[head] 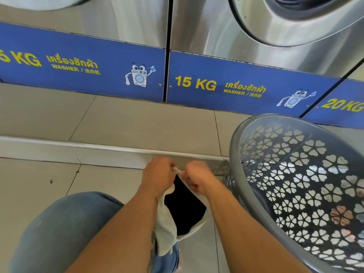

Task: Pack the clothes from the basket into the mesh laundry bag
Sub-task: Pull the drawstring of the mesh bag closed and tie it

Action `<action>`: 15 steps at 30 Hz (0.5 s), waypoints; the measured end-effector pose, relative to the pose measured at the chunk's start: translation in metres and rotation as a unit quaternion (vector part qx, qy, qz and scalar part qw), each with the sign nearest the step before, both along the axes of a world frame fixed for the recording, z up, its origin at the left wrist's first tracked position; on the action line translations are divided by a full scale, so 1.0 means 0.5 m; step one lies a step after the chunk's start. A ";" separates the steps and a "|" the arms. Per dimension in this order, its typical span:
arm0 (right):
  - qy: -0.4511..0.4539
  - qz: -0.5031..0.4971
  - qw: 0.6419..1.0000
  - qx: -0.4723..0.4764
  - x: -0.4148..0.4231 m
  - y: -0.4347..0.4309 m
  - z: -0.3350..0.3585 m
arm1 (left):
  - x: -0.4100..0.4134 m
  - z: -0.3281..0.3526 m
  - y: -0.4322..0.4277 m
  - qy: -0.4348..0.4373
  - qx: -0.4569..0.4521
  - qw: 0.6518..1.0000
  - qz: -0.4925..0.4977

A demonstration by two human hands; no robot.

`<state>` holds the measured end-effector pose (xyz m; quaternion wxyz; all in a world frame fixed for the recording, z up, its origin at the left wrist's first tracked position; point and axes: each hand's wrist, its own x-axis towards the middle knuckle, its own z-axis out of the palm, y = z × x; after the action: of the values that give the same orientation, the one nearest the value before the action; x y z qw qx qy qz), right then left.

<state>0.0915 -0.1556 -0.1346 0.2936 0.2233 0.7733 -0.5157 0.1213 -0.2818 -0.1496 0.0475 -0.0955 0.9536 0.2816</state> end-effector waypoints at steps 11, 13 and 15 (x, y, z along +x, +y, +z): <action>-0.052 0.017 0.998 -0.014 0.031 0.037 -0.010 | -0.015 0.003 -0.014 0.020 0.135 0.969 0.204; -0.045 0.009 0.998 -0.032 0.051 0.059 -0.030 | -0.022 -0.002 -0.024 0.015 0.154 0.960 0.236; -0.032 -0.010 0.997 -0.064 0.070 0.074 -0.050 | -0.031 -0.006 -0.029 0.015 0.171 0.952 0.254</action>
<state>0.1266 -0.1187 -0.1595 0.3272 0.2281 0.7266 -0.5594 0.1059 -0.2962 -0.1527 -0.0244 -0.3212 0.8358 0.4446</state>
